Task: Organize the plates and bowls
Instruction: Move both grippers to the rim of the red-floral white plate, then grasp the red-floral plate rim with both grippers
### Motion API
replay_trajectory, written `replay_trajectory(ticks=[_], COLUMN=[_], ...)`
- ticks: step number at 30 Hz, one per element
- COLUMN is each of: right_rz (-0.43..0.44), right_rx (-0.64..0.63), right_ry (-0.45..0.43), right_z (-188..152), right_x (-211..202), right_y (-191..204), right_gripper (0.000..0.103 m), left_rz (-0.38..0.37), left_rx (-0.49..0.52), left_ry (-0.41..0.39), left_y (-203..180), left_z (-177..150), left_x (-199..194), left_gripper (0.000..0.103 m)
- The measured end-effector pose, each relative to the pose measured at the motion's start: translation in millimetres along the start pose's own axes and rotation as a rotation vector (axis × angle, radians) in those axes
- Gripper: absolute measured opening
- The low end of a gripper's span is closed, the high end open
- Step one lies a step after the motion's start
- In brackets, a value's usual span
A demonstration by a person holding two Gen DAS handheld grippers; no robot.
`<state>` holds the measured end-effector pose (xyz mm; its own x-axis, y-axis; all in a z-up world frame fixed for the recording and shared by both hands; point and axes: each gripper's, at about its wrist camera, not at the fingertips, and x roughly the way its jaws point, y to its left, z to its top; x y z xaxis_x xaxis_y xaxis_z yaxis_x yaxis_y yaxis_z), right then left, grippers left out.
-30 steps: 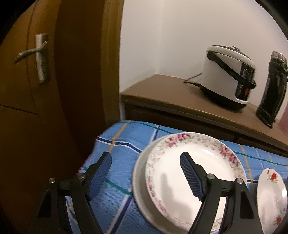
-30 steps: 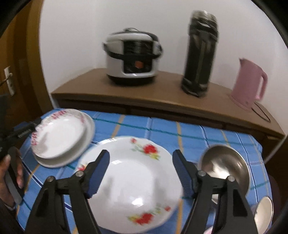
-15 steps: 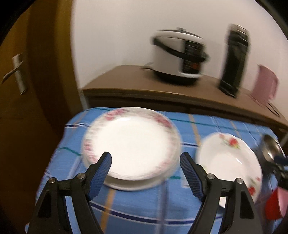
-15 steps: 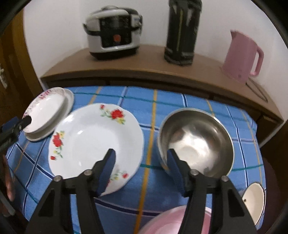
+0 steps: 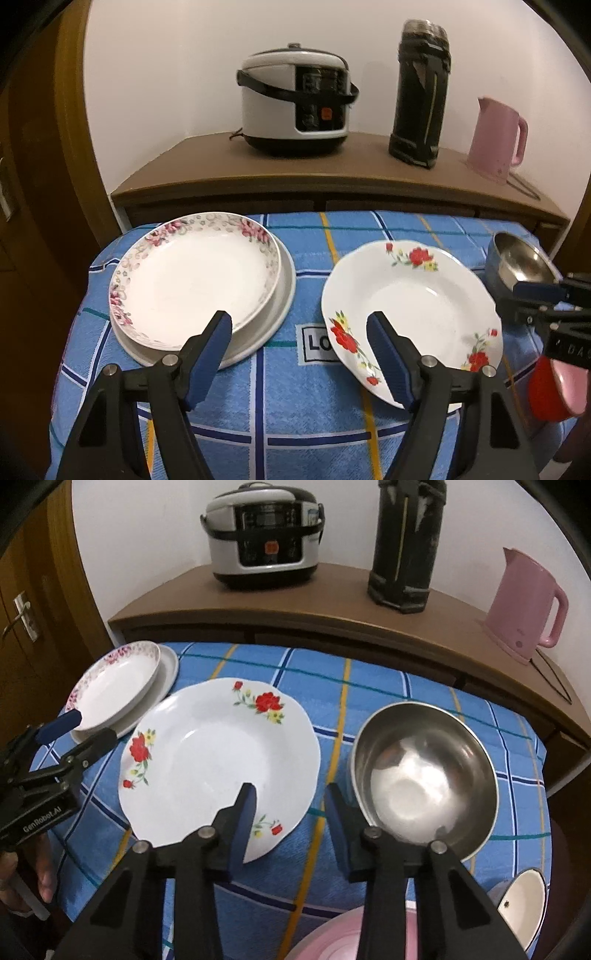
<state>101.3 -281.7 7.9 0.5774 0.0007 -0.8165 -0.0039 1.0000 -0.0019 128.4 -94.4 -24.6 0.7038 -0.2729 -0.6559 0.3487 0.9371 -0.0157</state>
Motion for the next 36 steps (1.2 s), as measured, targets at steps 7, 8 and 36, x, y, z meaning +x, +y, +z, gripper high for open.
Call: replay_trajectory(ticks=[7,8,36], right_rz=[-0.007,-0.005,-0.028], right_rx=[-0.011,-0.015,-0.017], right_ry=[0.054,0.057,0.115], right_z=[7,8,19], right_x=[10,11,31], right_y=[-5,-4,-6], right_gripper=[0.035,0.034,0.029], left_rz=[-0.04,-0.046,-0.146], left_rx=[0.027,0.029,-0.04], left_ry=[0.059,0.072,0.059], left_y=[-8,-9,2], left_z=[-4,-4,-9], left_x=[16,20,33], left_gripper=[0.069,0.065,0.036])
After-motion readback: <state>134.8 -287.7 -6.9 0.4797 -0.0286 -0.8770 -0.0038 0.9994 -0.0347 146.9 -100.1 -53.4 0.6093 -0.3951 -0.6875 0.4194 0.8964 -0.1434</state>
